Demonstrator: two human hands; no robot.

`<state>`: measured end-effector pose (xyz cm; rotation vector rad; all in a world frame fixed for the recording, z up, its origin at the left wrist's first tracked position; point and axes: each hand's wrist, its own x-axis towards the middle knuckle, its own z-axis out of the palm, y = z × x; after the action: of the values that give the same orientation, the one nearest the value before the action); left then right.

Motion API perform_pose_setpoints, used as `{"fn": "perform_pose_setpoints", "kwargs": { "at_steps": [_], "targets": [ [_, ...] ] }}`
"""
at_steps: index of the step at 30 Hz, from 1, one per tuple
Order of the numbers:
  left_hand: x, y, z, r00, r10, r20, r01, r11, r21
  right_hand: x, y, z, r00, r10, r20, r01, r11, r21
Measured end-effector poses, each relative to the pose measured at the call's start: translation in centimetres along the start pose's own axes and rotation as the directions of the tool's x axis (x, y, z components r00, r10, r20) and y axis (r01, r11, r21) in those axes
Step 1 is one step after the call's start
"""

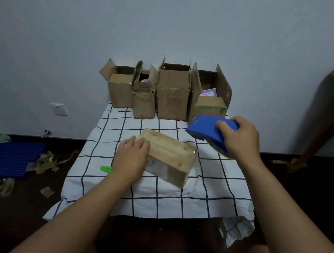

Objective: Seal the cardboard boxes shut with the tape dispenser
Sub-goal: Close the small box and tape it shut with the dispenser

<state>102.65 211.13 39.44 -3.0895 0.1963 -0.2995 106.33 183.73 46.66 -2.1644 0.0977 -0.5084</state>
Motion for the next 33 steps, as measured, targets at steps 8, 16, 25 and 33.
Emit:
{"fn": "perform_pose_setpoints", "kwargs": {
  "at_steps": [8, 16, 25, 33],
  "targets": [
    [-0.9, 6.0, -0.2, 0.982, 0.185, 0.043, -0.173, 0.963, -0.204, -0.4, 0.1, 0.1, 1.000, -0.015, 0.004, 0.015, 1.000, 0.010],
    [-0.3, 3.6, 0.1, 0.927, 0.332, -0.176, -0.366, 0.903, -0.226, -0.5, 1.0, -0.7, 1.000, -0.009, -0.017, 0.009, 1.000, 0.008],
    [0.5, 4.4, 0.8, 0.989, -0.020, -0.147, -0.079, 0.769, -0.634, -1.3, 1.2, 0.4, 1.000, -0.010, 0.014, 0.010, 1.000, 0.028],
    [0.6, 5.1, 1.9, 0.966, 0.054, -0.253, -0.162, 0.888, -0.430, -1.5, 1.9, 1.0, 1.000, -0.001, 0.025, 0.000, 0.999, 0.041]
  ]
}}
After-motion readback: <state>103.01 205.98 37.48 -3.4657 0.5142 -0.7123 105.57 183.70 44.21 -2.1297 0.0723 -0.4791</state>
